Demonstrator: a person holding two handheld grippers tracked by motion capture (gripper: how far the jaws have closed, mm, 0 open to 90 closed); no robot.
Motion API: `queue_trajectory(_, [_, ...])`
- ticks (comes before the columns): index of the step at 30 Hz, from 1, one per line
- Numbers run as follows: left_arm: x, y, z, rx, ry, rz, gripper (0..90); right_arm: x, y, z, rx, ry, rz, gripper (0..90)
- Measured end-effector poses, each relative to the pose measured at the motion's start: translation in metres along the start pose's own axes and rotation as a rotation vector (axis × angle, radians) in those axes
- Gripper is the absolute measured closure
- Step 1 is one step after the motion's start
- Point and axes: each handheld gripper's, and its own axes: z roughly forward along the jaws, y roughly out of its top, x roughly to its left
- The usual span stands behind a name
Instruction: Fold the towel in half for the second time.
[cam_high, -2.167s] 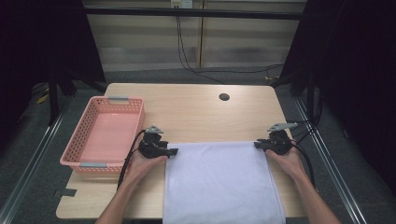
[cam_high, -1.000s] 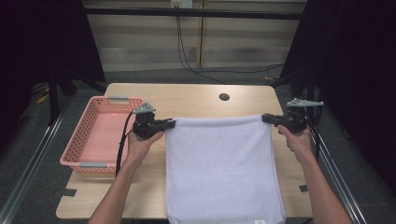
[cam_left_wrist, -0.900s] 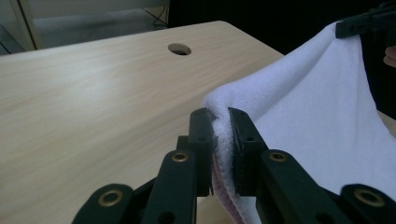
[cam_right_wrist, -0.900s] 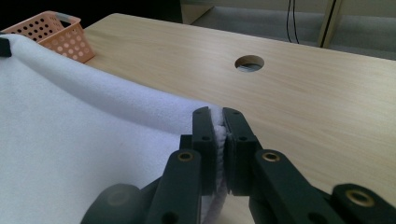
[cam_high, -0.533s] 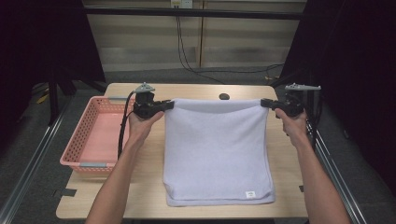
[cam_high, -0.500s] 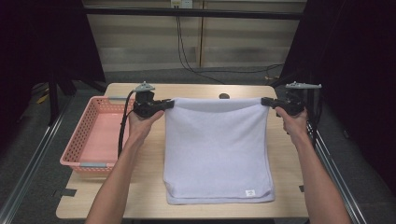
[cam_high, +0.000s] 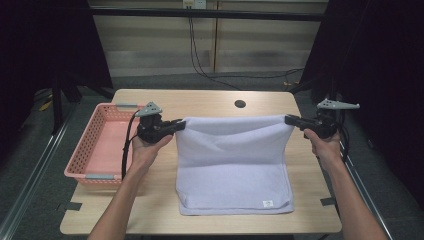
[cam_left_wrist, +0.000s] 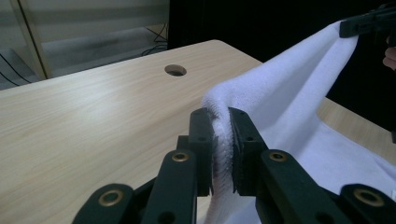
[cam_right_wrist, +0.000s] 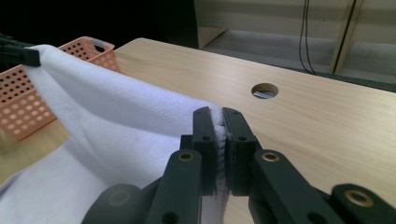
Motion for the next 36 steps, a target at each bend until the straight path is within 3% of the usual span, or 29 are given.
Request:
queue_trajectory(7, [-0.017,-0.013,-0.008,0.059,0.008,0.058,81.1,0.016,-0.016,-0.019,0.025,0.021,-0.013,84.9])
queue_trajectory(14, [-0.036,-0.040,-0.021,0.081,-0.054,0.038,81.0,0.032,-0.045,-0.037,0.067,0.045,-0.025,84.9])
queue_trajectory(16, [-0.043,-0.048,-0.023,0.093,-0.058,0.045,80.8,0.040,-0.053,-0.040,0.085,0.049,-0.030,84.8])
queue_trajectory(20, [-0.046,-0.066,-0.031,0.116,-0.067,0.021,80.3,0.052,-0.065,-0.047,0.094,0.056,-0.045,84.6])
queue_trajectory(24, [-0.046,-0.092,-0.036,0.172,-0.065,0.002,80.2,0.057,-0.085,-0.051,0.105,0.065,-0.036,84.3])
queue_trajectory(26, [-0.049,-0.101,-0.036,0.211,-0.073,0.000,79.7,0.060,-0.099,-0.049,0.141,0.068,-0.034,84.0])
queue_trajectory(30, [-0.061,-0.115,-0.037,0.269,-0.100,0.031,78.0,0.063,-0.120,-0.048,0.207,0.062,-0.029,82.9])
queue_trajectory(36, [-0.066,-0.130,-0.041,0.337,-0.128,0.021,77.3,0.070,-0.138,-0.060,0.261,0.061,-0.017,79.5])
